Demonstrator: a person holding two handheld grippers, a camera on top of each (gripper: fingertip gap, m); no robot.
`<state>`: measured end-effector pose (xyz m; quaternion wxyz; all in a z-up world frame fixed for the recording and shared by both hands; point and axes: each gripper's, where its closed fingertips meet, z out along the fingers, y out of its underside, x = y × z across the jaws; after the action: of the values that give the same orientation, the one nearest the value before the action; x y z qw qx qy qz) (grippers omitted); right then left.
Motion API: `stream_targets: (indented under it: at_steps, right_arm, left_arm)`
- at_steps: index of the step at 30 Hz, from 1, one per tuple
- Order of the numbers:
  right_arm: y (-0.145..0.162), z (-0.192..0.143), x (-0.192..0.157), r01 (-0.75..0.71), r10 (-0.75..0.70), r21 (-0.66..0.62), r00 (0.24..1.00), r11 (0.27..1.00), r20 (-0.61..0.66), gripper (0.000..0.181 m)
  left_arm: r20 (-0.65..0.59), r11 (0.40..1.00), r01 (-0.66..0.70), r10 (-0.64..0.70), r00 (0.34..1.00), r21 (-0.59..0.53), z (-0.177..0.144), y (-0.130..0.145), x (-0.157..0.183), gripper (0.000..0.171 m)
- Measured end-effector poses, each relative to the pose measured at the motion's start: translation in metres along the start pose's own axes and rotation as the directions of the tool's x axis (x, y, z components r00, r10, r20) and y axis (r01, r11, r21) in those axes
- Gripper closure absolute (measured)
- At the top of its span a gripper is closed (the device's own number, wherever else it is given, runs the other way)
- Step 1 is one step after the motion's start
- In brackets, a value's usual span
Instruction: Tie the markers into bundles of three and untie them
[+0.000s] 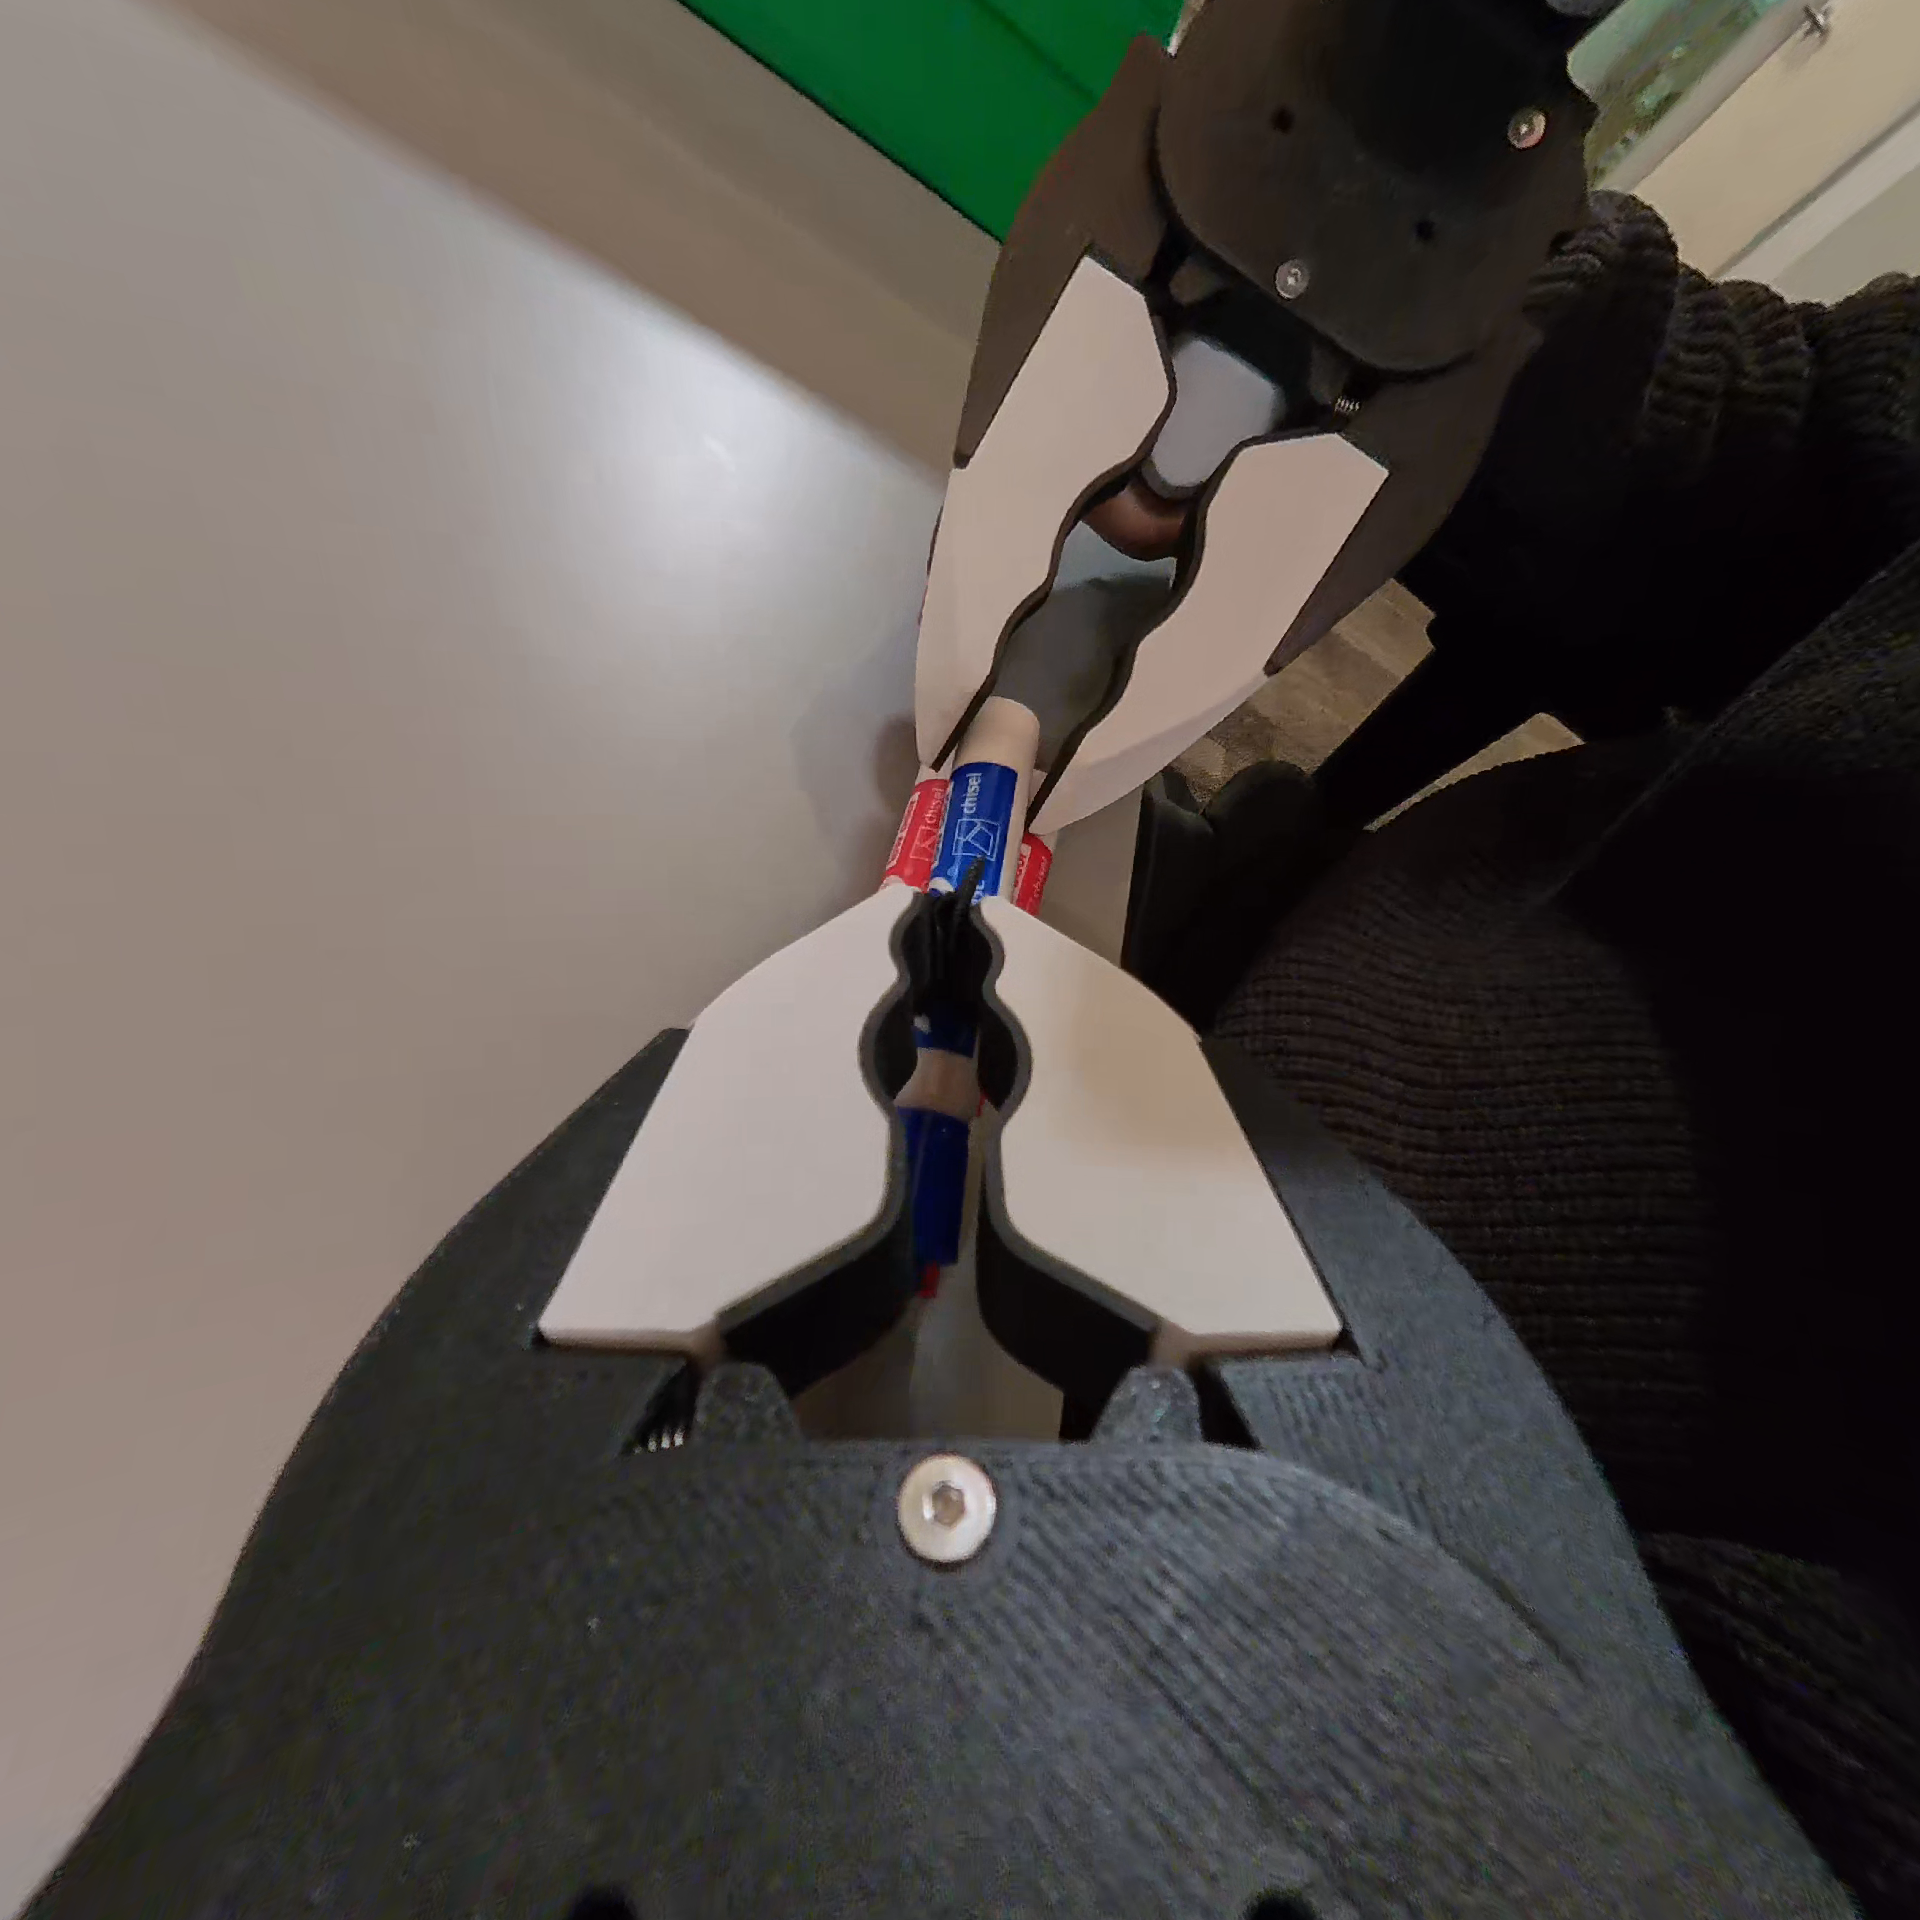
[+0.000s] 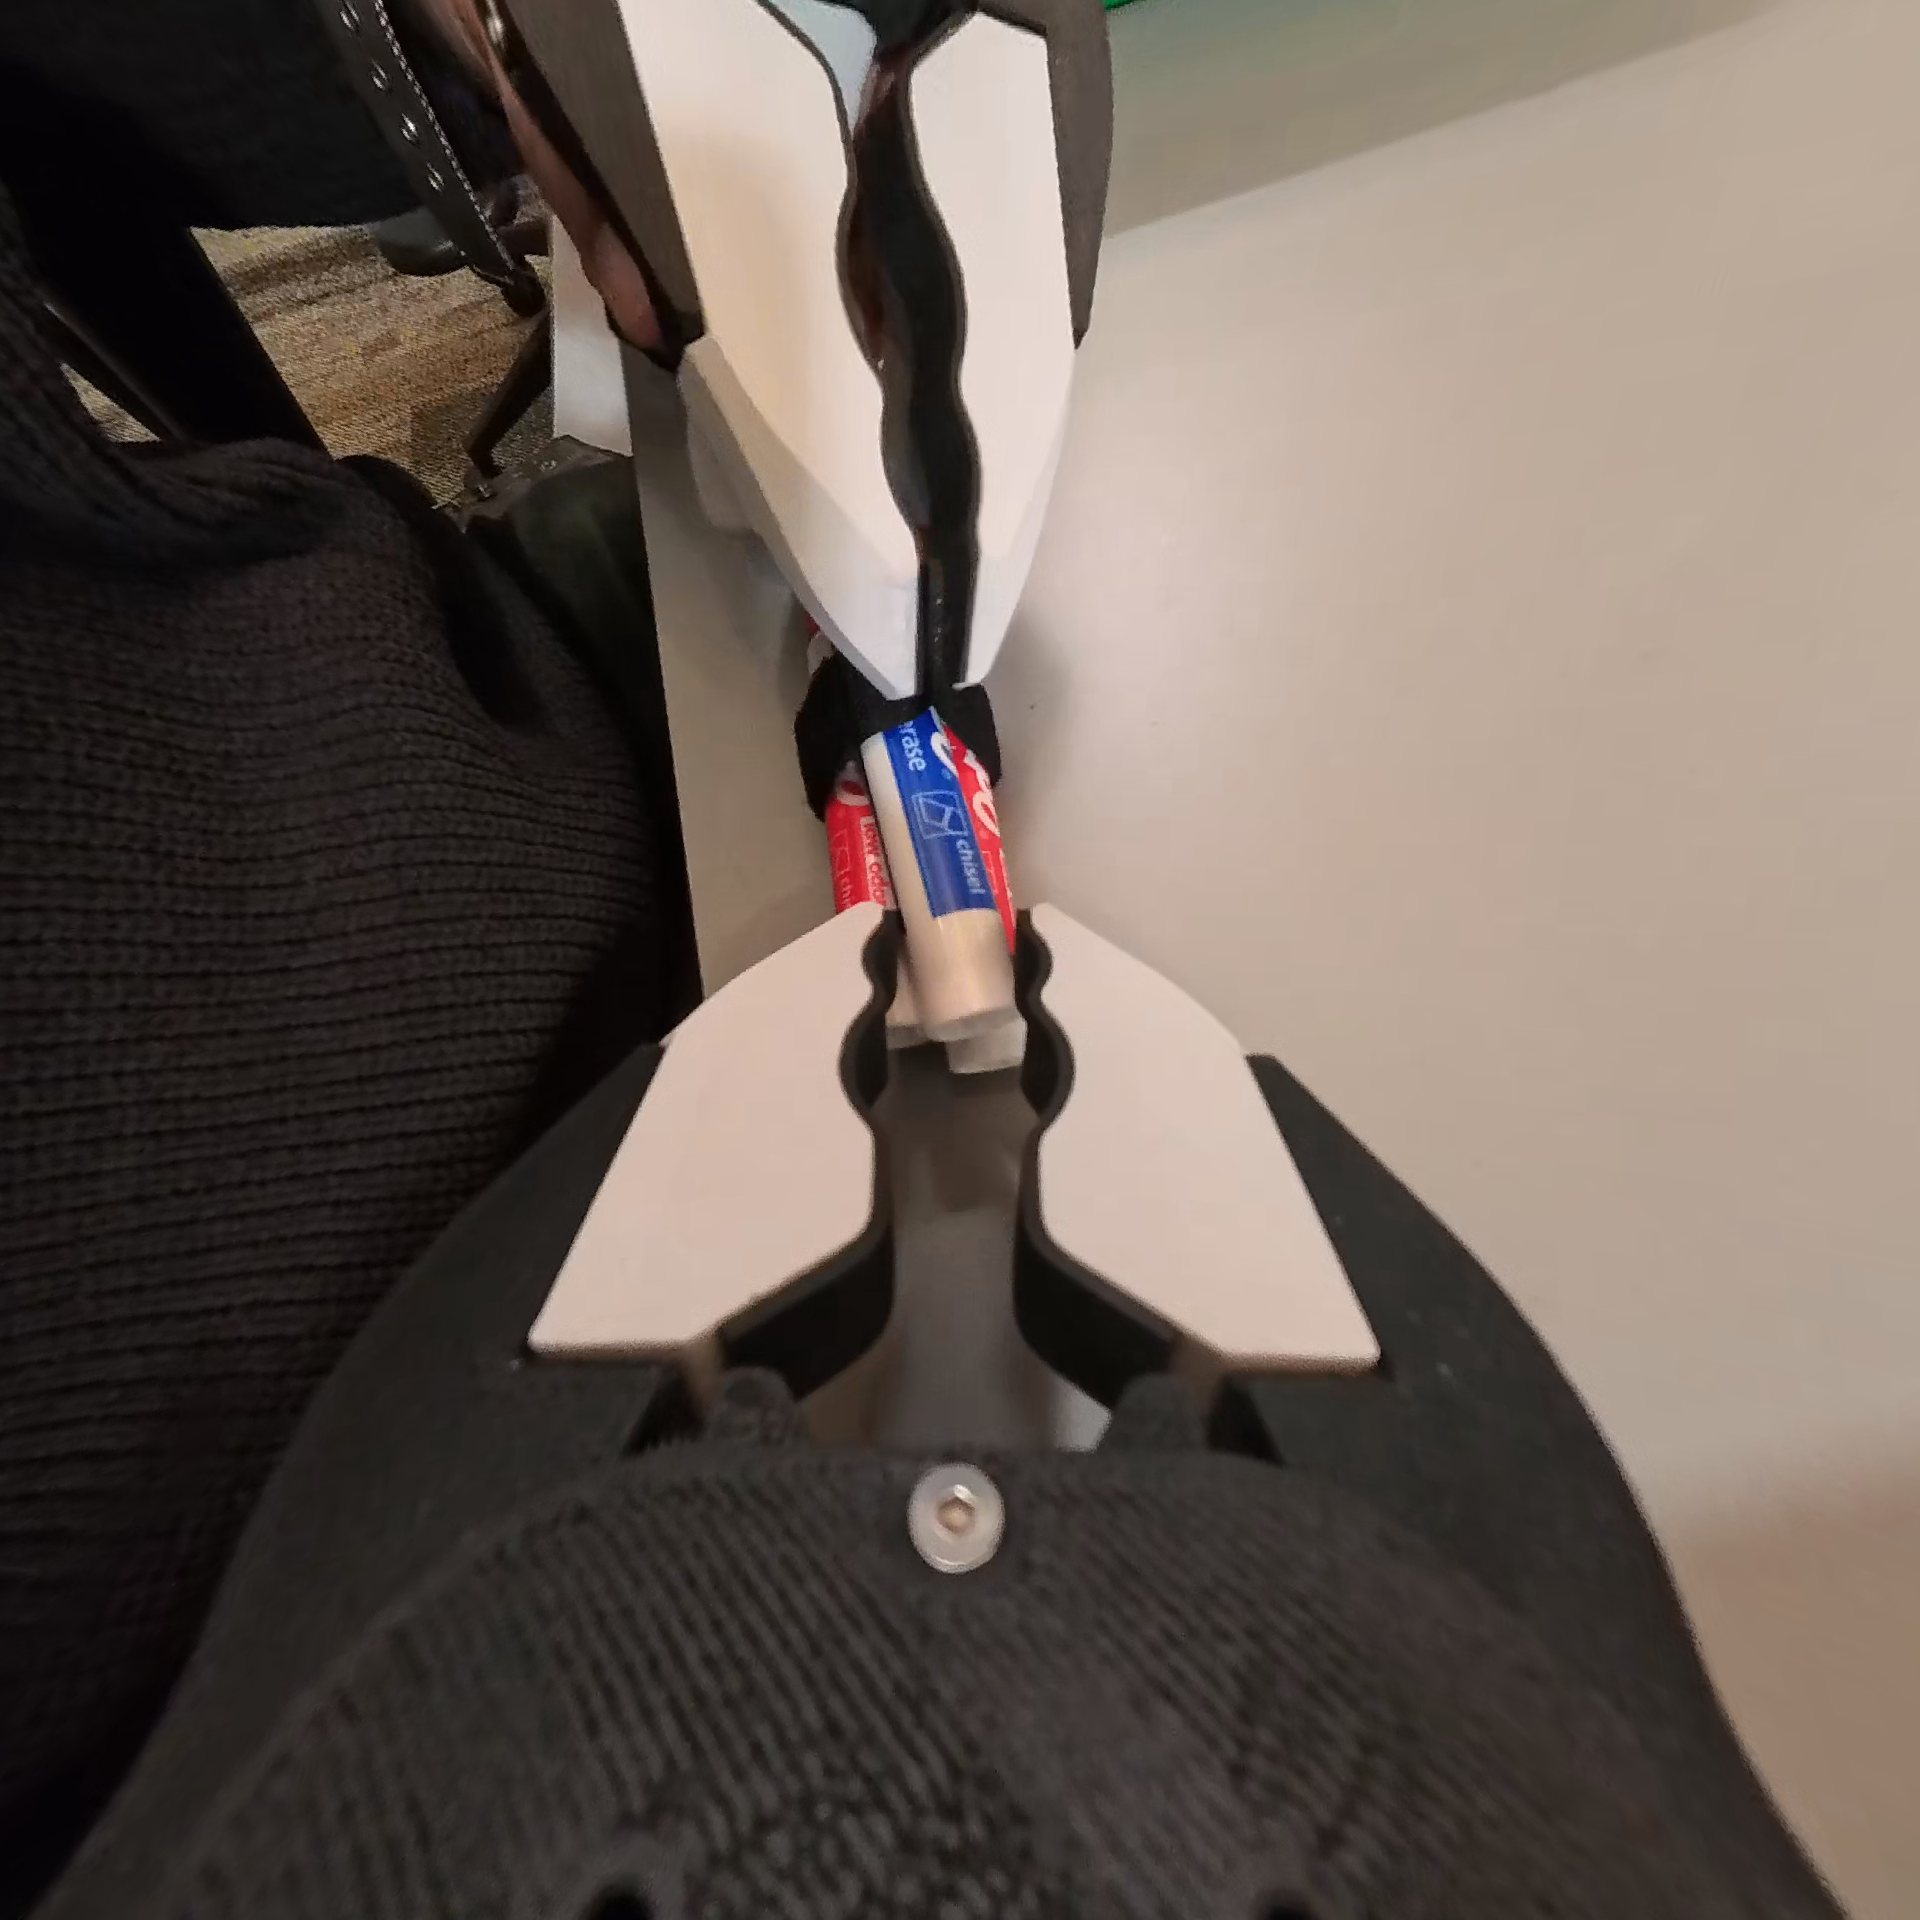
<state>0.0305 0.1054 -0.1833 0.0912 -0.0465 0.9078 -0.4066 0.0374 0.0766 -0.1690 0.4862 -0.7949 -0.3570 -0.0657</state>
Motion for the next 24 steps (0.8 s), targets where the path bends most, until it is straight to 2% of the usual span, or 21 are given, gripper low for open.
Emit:
stream_targets:
  at_steps: [5,10,14,24]
  right_arm:
    - [-0.001,0.0,-0.002,0.013,-0.013,0.004,1.0,1.0,0.003,0.159]
    - [-0.006,0.001,-0.007,0.028,-0.028,0.028,1.0,0.999,0.014,0.149]
    - [-0.002,0.003,-0.008,0.052,-0.052,0.002,0.999,0.999,0.003,0.159]
    - [0.002,-0.011,0.006,0.06,-0.06,0.001,0.998,0.998,-0.033,0.161]
  left_arm:
    - [-0.004,1.0,-0.028,0.028,1.0,-0.012,0.001,0.001,0.004,0.165]
    - [-0.019,0.997,-0.073,0.072,0.997,-0.015,0.002,0.001,0.01,0.165]
    - [-0.013,0.996,-0.083,0.083,0.996,-0.025,0.003,0.002,0.01,0.165]
    - [0.017,1.0,-0.018,0.017,1.0,0.023,-0.011,-0.004,-0.006,0.165]
